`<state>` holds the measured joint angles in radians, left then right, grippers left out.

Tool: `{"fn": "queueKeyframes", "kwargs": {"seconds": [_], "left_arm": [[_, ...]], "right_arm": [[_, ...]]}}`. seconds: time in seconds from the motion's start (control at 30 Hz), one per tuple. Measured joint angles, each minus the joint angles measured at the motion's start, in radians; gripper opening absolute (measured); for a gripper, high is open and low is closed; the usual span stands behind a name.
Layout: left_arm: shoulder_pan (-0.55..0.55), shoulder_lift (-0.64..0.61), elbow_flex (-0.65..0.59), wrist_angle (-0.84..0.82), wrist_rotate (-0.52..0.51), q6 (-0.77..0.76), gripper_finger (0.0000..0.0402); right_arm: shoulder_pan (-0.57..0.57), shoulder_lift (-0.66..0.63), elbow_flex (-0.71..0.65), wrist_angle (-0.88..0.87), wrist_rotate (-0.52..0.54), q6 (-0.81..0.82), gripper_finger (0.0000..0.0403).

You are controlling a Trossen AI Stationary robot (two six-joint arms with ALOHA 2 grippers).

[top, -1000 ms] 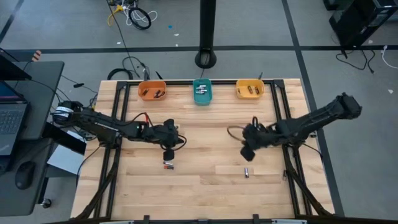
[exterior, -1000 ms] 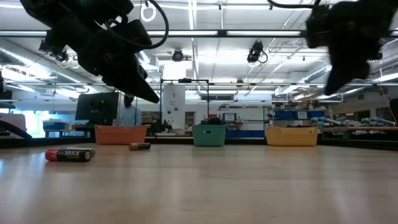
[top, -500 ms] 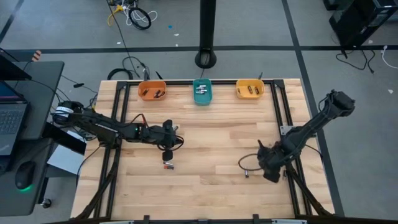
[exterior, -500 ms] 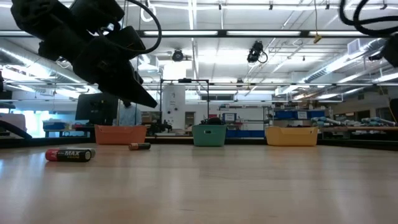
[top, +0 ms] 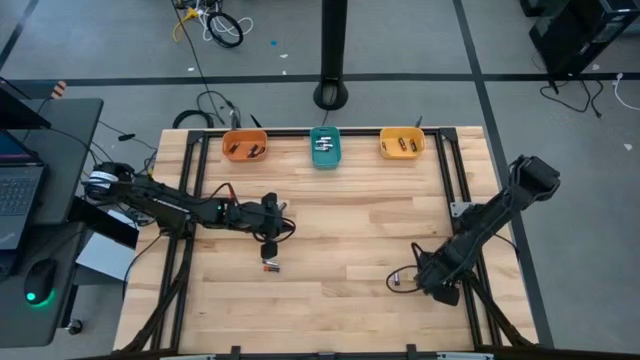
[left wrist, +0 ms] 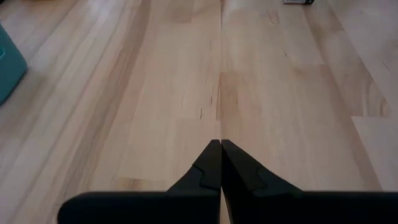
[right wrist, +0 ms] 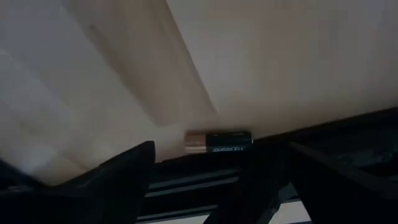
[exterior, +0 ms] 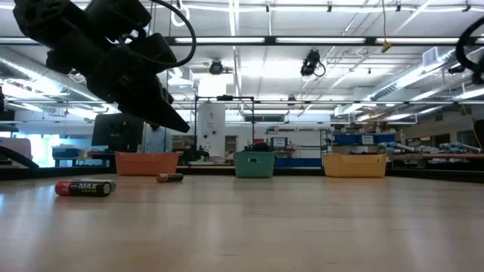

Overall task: Sort batteries
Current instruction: Put the brown-black battery in the orange bin

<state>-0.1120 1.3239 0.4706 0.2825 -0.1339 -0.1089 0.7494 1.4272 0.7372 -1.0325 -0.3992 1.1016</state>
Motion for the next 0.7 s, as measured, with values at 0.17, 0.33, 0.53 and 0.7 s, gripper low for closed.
{"fn": "queueKeyframes", "kwargs": {"seconds": [0.17,0.33,0.53,0.7], "left_arm": [[0.0,0.0,0.0,0.0,0.001,0.0,0.001],[0.0,0.0,0.0,0.001,0.002,0.0,0.001],[0.0,0.0,0.0,0.002,0.005,-0.001,0.001],[0.0,0.0,0.0,0.002,0.006,-0.001,0.001]], "right_arm": [[0.029,0.091,0.0,0.003,-0.003,-0.061,0.0385],[0.05,0.161,0.0,0.004,-0.006,-0.105,0.0386],[0.071,0.212,0.0,0.006,-0.022,-0.157,0.0378],[0.077,0.223,0.001,0.007,-0.046,-0.162,0.0373]]}}
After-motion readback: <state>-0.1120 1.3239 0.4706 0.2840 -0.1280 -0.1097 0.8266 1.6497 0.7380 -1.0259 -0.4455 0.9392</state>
